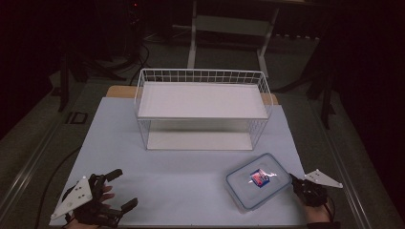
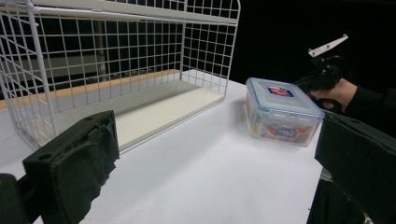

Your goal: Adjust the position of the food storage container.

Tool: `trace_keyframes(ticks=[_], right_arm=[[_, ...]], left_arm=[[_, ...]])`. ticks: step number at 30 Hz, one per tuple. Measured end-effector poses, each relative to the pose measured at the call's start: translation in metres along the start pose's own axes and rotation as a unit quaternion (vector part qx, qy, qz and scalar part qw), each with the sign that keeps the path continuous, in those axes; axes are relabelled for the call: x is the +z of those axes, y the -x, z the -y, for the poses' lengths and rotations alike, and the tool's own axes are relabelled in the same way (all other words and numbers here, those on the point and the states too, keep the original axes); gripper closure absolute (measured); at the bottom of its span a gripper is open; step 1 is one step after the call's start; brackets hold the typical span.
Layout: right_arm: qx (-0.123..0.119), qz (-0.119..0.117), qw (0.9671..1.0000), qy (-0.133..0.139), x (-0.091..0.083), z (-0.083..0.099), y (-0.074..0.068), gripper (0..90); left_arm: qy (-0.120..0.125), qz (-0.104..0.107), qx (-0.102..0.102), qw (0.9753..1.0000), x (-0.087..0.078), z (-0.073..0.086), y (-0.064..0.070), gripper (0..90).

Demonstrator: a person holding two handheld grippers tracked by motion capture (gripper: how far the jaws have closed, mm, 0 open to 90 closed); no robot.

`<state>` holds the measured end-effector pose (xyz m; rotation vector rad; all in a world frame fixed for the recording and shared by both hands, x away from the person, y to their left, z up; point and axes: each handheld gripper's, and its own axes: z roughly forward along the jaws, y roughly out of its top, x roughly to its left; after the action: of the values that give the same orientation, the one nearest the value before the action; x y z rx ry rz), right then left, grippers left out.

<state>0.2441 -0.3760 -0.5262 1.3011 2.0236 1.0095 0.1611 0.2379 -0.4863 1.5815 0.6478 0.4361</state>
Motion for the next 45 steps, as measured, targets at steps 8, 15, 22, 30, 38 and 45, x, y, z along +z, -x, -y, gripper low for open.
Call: trace_keyframes(ticks=[8,15,22,30,38,45], right_arm=[[-0.002,-0.024,0.9997,-0.001,0.002,0.000,-0.016,90.0],[-0.030,-0.055,0.9980,-0.007,0.007,-0.005,-0.036,90.0],[-0.029,-0.051,0.9982,-0.007,-0.013,0.003,-0.034,90.0],[-0.050,-0.094,0.9938,-0.033,-0.026,0.017,-0.048,90.0],[-0.092,-0.163,0.9818,-0.035,-0.016,0.010,-0.078,90.0],[-0.116,-0.187,0.9746,-0.042,-0.007,0.001,-0.091,90.0]], left_arm=[[-0.001,0.000,0.003,1.0000,0.001,0.000,0.000,0.0],[-0.001,0.000,0.004,1.0000,0.000,0.000,0.000,0.0],[0.000,-0.002,0.004,1.0000,0.000,0.000,0.000,0.0],[-0.002,-0.004,0.005,1.0000,0.001,0.000,0.000,0.0],[-0.001,-0.005,0.005,1.0000,0.000,0.000,0.000,0.0],[-0.002,-0.003,0.005,1.0000,0.001,0.000,0.000,0.0]])
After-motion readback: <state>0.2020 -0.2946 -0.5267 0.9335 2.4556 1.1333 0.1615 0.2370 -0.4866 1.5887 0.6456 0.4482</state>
